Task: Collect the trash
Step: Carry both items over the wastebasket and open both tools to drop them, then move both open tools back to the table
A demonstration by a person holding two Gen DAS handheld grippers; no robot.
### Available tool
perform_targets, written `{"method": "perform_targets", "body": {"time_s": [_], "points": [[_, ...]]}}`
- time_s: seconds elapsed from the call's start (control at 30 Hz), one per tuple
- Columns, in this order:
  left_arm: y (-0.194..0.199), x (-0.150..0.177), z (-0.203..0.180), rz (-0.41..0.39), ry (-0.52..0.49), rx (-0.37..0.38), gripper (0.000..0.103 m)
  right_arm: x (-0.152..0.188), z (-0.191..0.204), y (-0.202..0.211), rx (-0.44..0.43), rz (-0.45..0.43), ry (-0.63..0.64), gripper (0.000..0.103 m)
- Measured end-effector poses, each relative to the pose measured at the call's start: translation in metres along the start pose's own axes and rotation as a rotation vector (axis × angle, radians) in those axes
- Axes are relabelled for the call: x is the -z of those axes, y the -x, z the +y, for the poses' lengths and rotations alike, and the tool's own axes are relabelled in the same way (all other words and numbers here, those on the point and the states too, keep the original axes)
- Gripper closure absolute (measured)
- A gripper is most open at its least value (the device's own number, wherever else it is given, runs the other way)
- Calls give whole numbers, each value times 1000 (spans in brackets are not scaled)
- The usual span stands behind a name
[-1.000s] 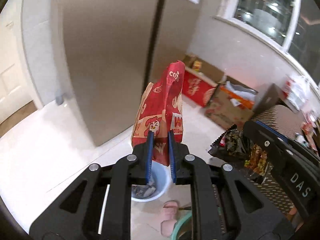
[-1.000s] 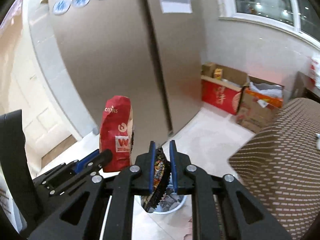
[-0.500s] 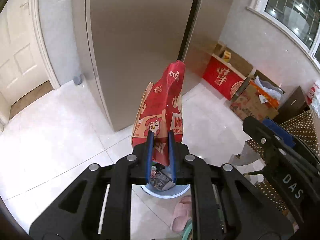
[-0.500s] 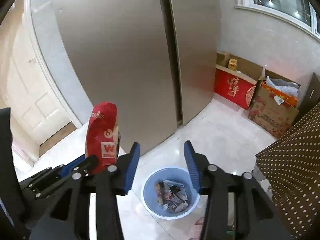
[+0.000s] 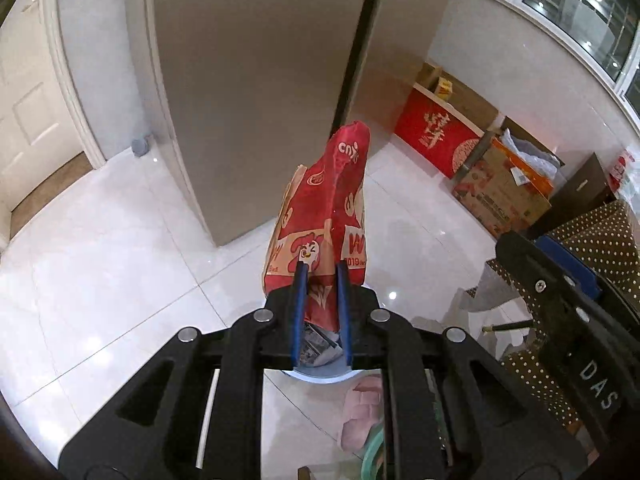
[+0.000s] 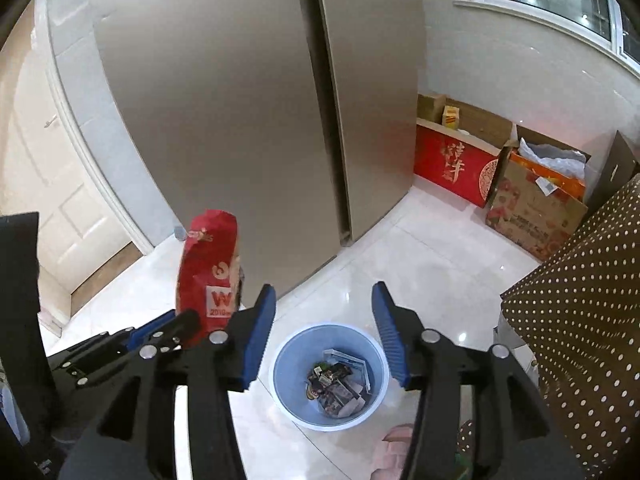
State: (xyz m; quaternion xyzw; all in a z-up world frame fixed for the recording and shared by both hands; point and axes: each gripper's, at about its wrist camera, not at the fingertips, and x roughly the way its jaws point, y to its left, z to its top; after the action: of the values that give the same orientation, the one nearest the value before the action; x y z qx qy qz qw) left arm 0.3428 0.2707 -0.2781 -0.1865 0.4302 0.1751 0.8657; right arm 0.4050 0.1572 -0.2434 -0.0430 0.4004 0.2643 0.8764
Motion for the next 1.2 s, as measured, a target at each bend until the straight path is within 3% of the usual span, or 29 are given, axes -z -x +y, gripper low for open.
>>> {"method": "perform_targets", "body": {"time_s": [0.2,0.57,0.6,0.67,0.7,0.73,0.97,1.2], "points": [[-10,-3,-10,27,-12,8,88,2,-5,2,0,-7,-20,45],[-18,-14,-14,29,-13,18,87,-1,-24,9,11,-49,-74,43],[-19,-14,-14,19,-10,14,84,-1,-25,9,11,-51,-78,42],[-24,-16,-14,48,-6,-26,32,0,-33,10,16,-50,-92,42],[-24,-16,-14,35,-5,-27,19,0,-36,11,11,-51,-104,42],[-21,-15,-15,5,-8,-25,19,0,-37,12,12,-48,-110,42],[-17,-14,-23,12,-15,-29,19,0,-44,25,14,-60,-115,42],[11,-15,-35,-26,-29,0,18,0,-54,50,33,-81,-115,42]]}}
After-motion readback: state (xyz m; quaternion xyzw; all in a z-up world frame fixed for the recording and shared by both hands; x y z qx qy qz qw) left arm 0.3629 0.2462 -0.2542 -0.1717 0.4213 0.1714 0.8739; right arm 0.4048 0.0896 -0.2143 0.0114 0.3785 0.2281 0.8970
